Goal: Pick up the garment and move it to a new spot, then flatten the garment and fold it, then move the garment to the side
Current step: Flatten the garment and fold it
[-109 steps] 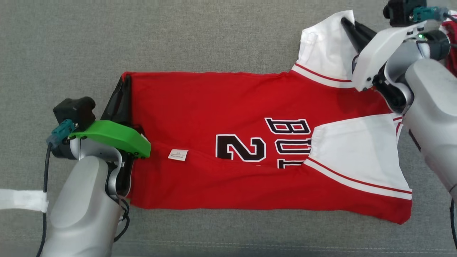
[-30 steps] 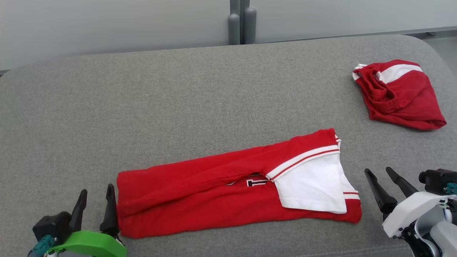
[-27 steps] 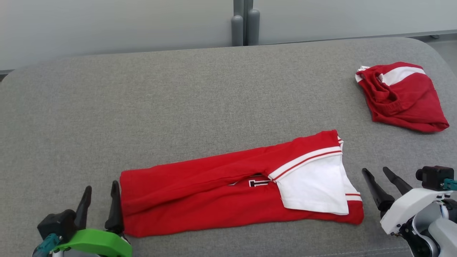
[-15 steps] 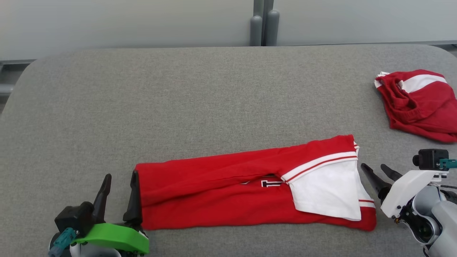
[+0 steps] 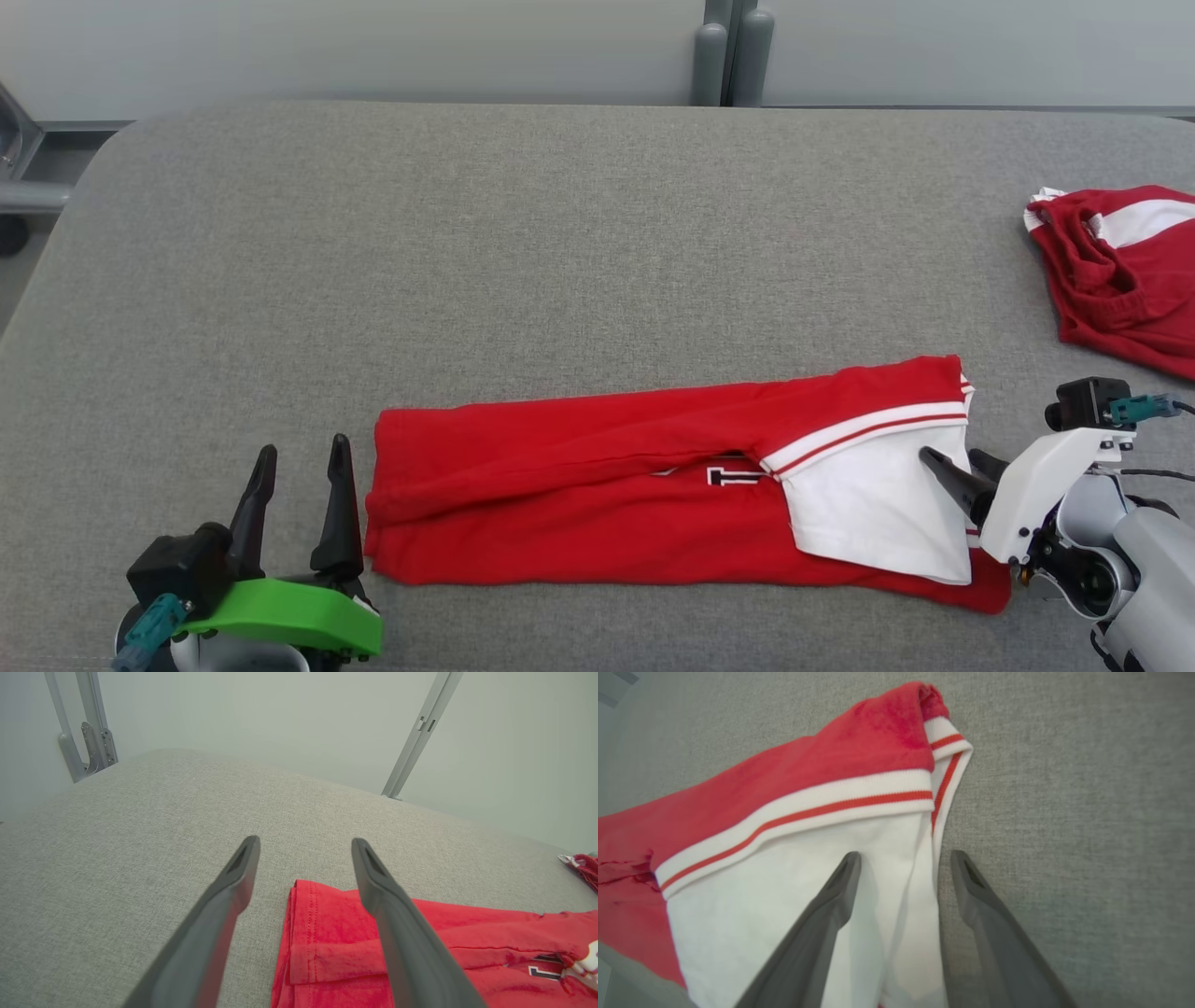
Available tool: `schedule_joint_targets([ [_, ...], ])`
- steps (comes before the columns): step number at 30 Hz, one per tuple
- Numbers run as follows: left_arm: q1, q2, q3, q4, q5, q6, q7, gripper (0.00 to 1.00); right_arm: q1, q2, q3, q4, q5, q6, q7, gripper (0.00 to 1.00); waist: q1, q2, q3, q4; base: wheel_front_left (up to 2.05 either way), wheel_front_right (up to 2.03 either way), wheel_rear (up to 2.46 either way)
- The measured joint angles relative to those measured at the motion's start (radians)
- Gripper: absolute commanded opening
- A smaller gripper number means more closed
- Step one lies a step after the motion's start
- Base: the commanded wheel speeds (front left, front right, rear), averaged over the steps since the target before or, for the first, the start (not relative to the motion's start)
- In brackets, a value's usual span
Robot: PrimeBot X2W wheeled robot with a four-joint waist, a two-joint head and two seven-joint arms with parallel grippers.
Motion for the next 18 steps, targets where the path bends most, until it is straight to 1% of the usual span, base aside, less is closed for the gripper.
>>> schedule_joint_targets([
  [1, 0.000, 0.000, 0.003, -0.001, 0.001, 0.001, 0.000, 1.00, -0.004, 0.001, 0.004, 0.000, 0.000, 0.003, 0.006, 0.75, 0.0000, 0.0000, 0.001, 0.000, 0.00, 0.00, 0.00],
  [2, 0.000, 0.000, 0.005, -0.002, 0.002, 0.001, 0.000, 1.00, -0.007, 0.001, 0.006, 0.001, 0.000, 0.008, 0.007, 0.49, 0.0000, 0.0000, 0.001, 0.000, 0.00, 0.00, 0.00],
  [3, 0.001, 0.000, 0.007, -0.002, 0.004, 0.002, 0.000, 1.00, -0.011, 0.002, 0.009, 0.003, 0.000, 0.008, 0.011, 0.45, 0.0000, 0.0000, 0.002, -0.001, 0.00, 0.00, 0.00],
  [4, 0.001, 0.000, 0.009, -0.003, 0.008, 0.002, 0.000, 1.00, -0.016, 0.002, 0.011, 0.006, 0.000, 0.008, 0.016, 0.38, 0.0000, 0.0000, 0.003, -0.001, 0.00, 0.00, 0.00],
  [5, 0.001, 0.000, 0.009, -0.004, 0.009, 0.002, 0.000, 1.00, -0.019, 0.003, 0.013, 0.007, 0.000, 0.008, 0.017, 0.33, 0.0000, 0.0000, 0.003, -0.002, 0.00, 0.00, 0.00],
  [6, 0.002, 0.000, 0.009, -0.006, 0.009, 0.002, 0.000, 1.00, -0.021, 0.005, 0.015, 0.009, 0.000, 0.008, 0.021, 0.21, 0.0000, 0.0000, 0.004, -0.003, 0.00, 0.00, 0.00],
  [7, 0.002, 0.000, 0.009, -0.007, 0.009, 0.002, 0.000, 1.00, -0.022, 0.008, 0.017, 0.010, 0.002, 0.008, 0.024, 0.00, 0.0000, 0.0000, 0.004, -0.003, 0.00, 0.00, 0.00],
  [16, 0.016, -0.001, 0.017, -0.012, 0.019, 0.002, 0.000, 1.00, -0.048, 0.011, 0.013, 0.012, 0.005, 0.009, 0.009, 0.00, 0.0000, 0.0000, 0.003, -0.013, 0.00, 0.00, 0.00],
  [18, 0.018, -0.001, 0.027, -0.015, 0.019, 0.003, 0.000, 1.00, -0.058, 0.011, 0.008, 0.012, 0.008, 0.014, 0.002, 0.00, 0.0000, 0.0000, 0.000, -0.019, 0.00, 0.00, 0.00],
])
